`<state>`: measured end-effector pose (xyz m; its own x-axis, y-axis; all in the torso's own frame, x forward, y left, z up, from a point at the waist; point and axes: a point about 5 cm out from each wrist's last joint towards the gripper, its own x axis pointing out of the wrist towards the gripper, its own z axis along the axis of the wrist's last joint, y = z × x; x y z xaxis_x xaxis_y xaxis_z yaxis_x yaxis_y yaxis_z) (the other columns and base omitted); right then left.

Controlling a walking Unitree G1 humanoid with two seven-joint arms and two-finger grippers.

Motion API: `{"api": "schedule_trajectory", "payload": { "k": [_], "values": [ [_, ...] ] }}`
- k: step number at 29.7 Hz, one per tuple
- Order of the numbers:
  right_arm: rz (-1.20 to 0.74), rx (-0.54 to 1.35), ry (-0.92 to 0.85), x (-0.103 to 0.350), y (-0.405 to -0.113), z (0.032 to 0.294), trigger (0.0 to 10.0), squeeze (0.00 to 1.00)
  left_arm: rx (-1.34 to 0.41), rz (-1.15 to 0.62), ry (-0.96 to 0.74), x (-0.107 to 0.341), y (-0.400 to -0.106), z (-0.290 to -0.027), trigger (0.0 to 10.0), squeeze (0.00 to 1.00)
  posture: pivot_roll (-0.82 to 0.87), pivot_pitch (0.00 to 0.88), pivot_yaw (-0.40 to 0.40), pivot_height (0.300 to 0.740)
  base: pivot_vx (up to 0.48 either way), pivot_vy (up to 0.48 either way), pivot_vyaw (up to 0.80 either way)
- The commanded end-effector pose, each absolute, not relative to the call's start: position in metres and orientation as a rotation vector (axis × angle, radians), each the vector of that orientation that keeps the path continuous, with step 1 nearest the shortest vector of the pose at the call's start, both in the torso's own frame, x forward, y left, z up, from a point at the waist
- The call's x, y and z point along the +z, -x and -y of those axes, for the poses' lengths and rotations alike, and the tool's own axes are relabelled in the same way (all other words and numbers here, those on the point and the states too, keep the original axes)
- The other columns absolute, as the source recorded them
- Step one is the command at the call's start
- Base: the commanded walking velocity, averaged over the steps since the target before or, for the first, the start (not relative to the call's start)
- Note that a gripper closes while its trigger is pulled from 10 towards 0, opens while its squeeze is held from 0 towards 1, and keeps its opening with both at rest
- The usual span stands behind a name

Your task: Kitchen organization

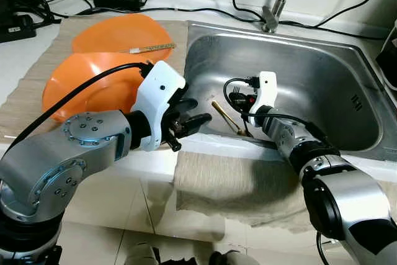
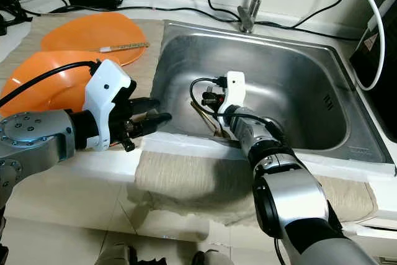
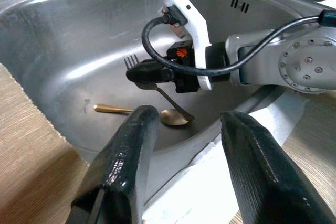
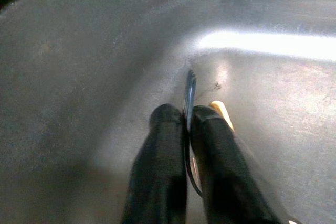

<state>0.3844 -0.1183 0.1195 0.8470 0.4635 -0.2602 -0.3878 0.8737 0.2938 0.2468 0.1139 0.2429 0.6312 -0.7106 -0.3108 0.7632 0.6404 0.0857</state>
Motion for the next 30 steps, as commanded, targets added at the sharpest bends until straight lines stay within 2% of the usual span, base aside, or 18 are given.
{"api": "schedule_trajectory", "payload": {
  "k": [1, 3, 4, 5, 15, 16, 17, 18, 19, 23, 24, 25, 30],
  "values": [
    [-0.340, 0.447, -0.232, 0.118, -0.384, 0.121, 10.0, 0.89, -0.848, -0.238, -0.226, 0.248, -0.246, -0.113, 10.0, 0.00, 0.12, 0.142, -0.103, 0.740, 0.000, 0.000, 0.00],
    [-0.338, 0.452, -0.231, 0.119, -0.384, 0.120, 10.0, 0.89, -0.837, -0.229, -0.217, 0.251, -0.248, -0.114, 10.0, 0.00, 0.11, 0.137, -0.103, 0.740, 0.000, 0.000, 0.00],
    [-0.334, 0.454, -0.230, 0.120, -0.385, 0.120, 10.0, 0.97, -0.829, -0.221, -0.219, 0.252, -0.249, -0.115, 10.0, 0.00, 0.11, 0.132, -0.104, 0.740, 0.000, 0.000, 0.00],
    [-0.328, 0.457, -0.229, 0.122, -0.386, 0.121, 10.0, 1.00, -0.817, -0.214, -0.215, 0.254, -0.250, -0.116, 10.0, 0.00, 0.11, 0.128, -0.105, 0.740, 0.000, 0.000, 0.00],
    [-0.248, 0.480, -0.181, 0.142, -0.394, 0.126, 10.0, 1.00, -0.680, -0.108, -0.198, 0.278, -0.262, -0.141, 10.0, 0.00, 0.10, 0.079, -0.113, 0.740, 0.000, 0.000, 0.00],
    [-0.207, 0.493, -0.200, 0.152, -0.397, 0.127, 10.0, 0.09, -0.634, -0.102, -0.213, 0.282, -0.264, -0.154, 10.0, 0.00, 0.10, 0.066, -0.120, 0.740, 0.000, 0.000, 0.00],
    [-0.180, 0.505, -0.216, 0.158, -0.398, 0.127, 10.0, 0.00, -0.606, -0.104, -0.221, 0.283, -0.264, -0.161, 10.0, 0.00, 0.10, 0.060, -0.124, 0.740, 0.000, 0.000, 0.00],
    [-0.127, 0.532, -0.254, 0.168, -0.400, 0.128, 10.0, 0.00, -0.554, -0.107, -0.231, 0.284, -0.264, -0.176, 10.0, 0.00, 0.10, 0.047, -0.127, 0.740, 0.000, 0.000, 0.00],
    [-0.127, 0.532, -0.254, 0.168, -0.400, 0.128, 10.0, 0.00, -0.554, -0.107, -0.231, 0.284, -0.264, -0.176, 10.0, 0.00, 0.10, 0.047, -0.127, 0.740, 0.000, 0.000, 0.00],
    [-0.029, 0.620, -0.322, 0.184, -0.400, 0.126, 10.0, 0.00, -0.527, -0.100, -0.161, 0.286, -0.257, -0.204, 10.0, 0.00, 0.10, 0.031, -0.134, 0.740, 0.000, 0.000, 0.00],
    [-0.003, 0.652, -0.337, 0.187, -0.398, 0.124, 10.0, 0.00, -0.519, -0.103, -0.137, 0.287, -0.253, -0.214, 10.0, 0.67, 0.10, 0.026, -0.137, 0.740, 0.000, 0.000, 0.00],
    [0.015, 0.686, -0.356, 0.189, -0.396, 0.122, 10.0, 0.00, -0.497, -0.102, -0.127, 0.288, -0.252, -0.223, 10.0, 1.00, 0.10, 0.025, -0.137, 0.740, 0.000, 0.000, 0.00],
    [0.089, 0.790, -0.389, 0.201, -0.382, 0.120, 10.0, 0.00, -0.396, -0.126, -0.096, 0.290, -0.250, -0.256, 10.0, 1.00, 0.10, 0.015, -0.140, 0.740, 0.000, 0.000, 0.00]
  ]
}}
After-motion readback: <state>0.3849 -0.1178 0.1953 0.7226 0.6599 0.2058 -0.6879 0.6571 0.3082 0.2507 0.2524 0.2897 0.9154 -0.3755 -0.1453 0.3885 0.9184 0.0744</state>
